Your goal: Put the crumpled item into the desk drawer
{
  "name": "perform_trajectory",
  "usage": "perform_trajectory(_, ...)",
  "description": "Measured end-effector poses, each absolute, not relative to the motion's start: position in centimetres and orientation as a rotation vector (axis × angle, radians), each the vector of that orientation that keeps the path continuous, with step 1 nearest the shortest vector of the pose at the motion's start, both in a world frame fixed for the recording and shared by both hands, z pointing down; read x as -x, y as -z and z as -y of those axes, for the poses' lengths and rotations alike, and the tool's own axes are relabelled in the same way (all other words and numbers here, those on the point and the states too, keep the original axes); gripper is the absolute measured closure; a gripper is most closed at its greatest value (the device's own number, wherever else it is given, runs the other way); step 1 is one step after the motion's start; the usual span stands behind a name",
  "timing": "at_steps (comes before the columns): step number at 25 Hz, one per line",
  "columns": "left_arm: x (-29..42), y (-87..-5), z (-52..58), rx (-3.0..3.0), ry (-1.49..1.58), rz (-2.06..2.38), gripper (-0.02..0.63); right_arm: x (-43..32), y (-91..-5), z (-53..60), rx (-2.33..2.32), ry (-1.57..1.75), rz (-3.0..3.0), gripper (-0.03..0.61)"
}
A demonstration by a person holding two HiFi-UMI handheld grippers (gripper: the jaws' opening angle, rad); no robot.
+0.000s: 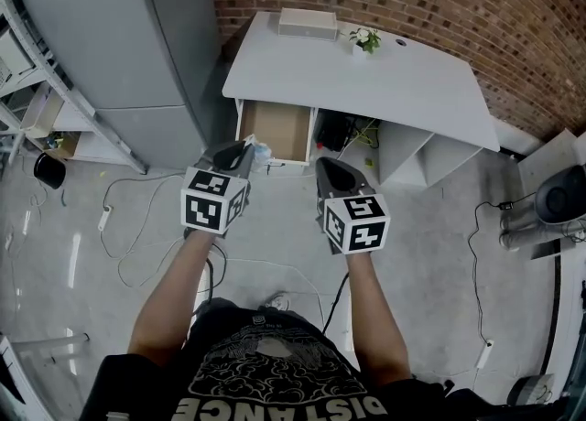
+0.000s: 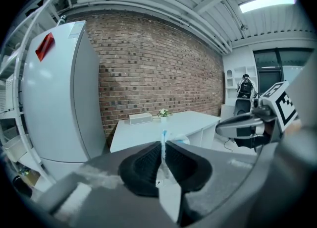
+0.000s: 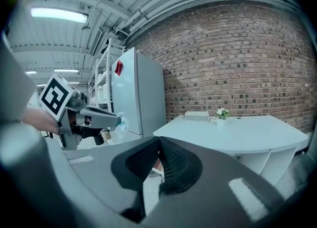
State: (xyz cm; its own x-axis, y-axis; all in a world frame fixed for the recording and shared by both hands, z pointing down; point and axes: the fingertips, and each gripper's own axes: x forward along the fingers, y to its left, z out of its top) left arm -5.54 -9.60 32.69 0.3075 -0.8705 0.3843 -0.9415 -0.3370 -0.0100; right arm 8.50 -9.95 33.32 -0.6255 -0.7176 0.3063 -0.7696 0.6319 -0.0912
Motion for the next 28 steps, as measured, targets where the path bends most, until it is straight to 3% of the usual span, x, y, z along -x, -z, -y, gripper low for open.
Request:
perform_trajectory(17, 8.7, -33.7, 10.4, -2.301, -0.473, 1.733, 0.583, -6.7, -34.3, 11.8, -1.174, -0.309, 2.641, 0.574)
perform_trajectory(28, 10.8, -35.6, 16.7, -2.321, -0.491, 1.671, 0.584, -4.6, -35.8, 17.7, -1.210, -0.342, 2.604, 0.574)
